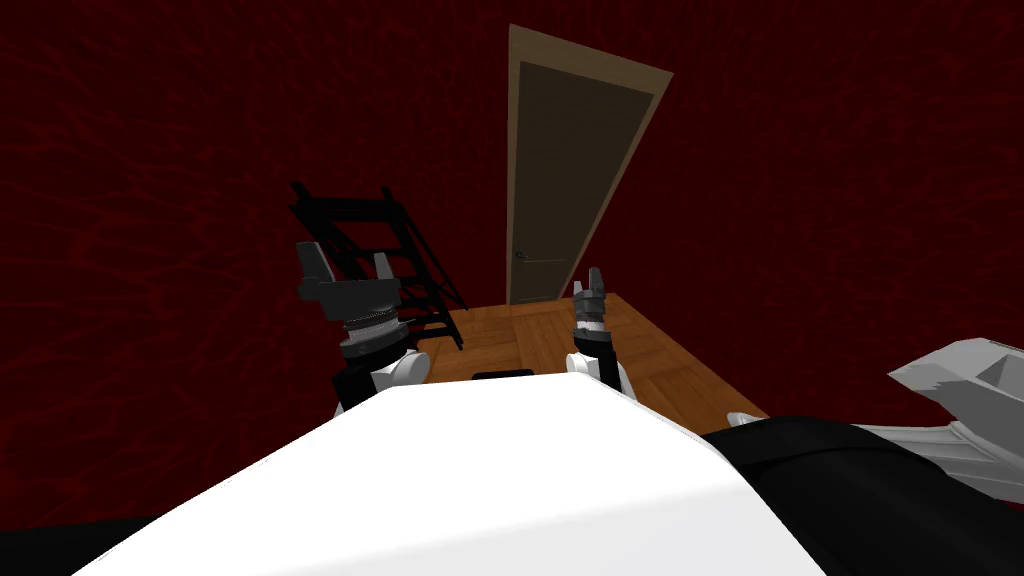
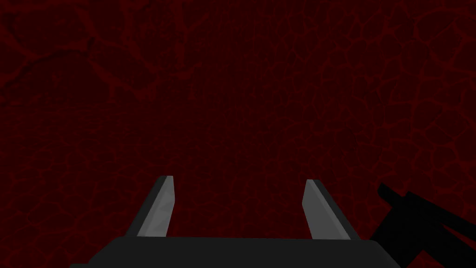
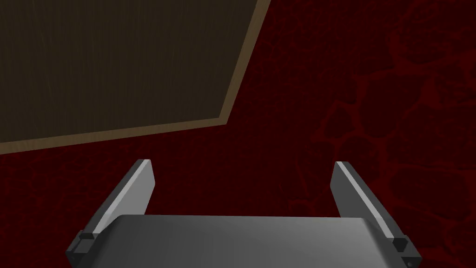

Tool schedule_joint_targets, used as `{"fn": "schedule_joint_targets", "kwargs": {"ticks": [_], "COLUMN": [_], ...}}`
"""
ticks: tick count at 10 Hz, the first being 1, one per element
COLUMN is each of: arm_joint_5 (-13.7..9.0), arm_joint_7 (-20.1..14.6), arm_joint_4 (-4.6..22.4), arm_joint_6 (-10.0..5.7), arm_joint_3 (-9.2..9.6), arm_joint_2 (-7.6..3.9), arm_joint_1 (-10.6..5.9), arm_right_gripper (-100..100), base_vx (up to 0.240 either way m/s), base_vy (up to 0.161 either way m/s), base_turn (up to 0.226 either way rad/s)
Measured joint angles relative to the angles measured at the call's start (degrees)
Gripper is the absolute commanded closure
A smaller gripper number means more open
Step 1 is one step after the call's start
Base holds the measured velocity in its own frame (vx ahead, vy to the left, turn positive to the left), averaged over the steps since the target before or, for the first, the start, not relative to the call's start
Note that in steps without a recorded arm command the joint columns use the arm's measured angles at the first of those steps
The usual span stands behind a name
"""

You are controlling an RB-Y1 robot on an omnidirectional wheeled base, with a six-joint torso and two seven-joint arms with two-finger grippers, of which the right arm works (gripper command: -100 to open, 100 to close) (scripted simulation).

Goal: Pull the door open

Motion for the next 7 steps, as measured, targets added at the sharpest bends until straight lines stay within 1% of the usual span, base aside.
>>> {"fn": "schedule_joint_targets", "kwargs": {"ticks": [3,4,6,7], "arm_joint_5": [0.4,0.5,0.9,1.1], "arm_joint_7": [-1.0,-1.5,-2.3,-2.8], "arm_joint_4": [3.0,4.5,6.9,8.4], "arm_joint_6": [-0.77,-1.06,-1.55,-2.05], "arm_joint_3": [-0.20,-0.45,-0.53,-0.61], "arm_joint_2": [-0.91,-1.35,-1.96,-2.27], "arm_joint_1": [-0.95,-1.66,-2.48,-2.91], "arm_right_gripper": [-100,-100,-100,-100], "base_vx": [0.159,0.145,0.153,0.111], "base_vy": [0.016,0.000,0.016,0.013], "base_turn": [0.012,0.014,0.013,0.010]}}
